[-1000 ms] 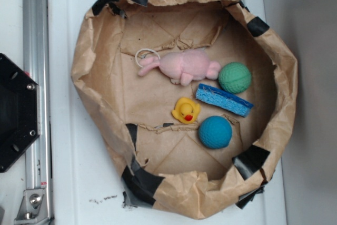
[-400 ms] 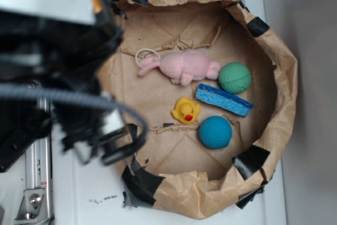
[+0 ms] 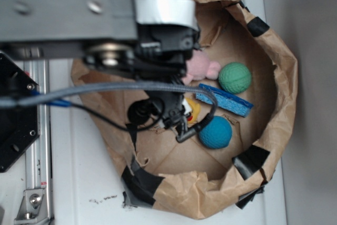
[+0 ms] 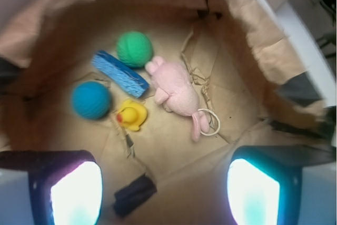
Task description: Grab the yellow duck.
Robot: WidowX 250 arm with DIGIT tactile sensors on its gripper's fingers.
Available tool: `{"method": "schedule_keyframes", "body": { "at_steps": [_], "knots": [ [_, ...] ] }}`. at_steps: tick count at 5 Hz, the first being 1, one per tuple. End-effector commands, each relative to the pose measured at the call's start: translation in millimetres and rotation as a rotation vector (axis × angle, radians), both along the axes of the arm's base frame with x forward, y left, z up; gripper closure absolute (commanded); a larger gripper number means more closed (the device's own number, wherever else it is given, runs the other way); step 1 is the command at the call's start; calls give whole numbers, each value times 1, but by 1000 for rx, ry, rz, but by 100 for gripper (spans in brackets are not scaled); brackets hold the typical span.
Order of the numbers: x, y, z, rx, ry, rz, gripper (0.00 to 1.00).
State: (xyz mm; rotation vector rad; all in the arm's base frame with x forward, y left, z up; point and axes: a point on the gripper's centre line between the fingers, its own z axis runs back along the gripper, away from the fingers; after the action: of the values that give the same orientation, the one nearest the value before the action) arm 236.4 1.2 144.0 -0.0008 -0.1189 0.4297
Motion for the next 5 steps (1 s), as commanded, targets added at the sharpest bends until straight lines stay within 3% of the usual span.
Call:
{"method": "schedule_keyframes", "body": {
  "at_steps": [1,3,4,5],
  "knots": [
    [16,0,-46,61,18,20,0],
    [26,-9,-90,138,78,9,0],
    [27,-17,-103,139,98,-13,0],
    [24,-37,-118,-12,110,-115,0]
  ]
}}
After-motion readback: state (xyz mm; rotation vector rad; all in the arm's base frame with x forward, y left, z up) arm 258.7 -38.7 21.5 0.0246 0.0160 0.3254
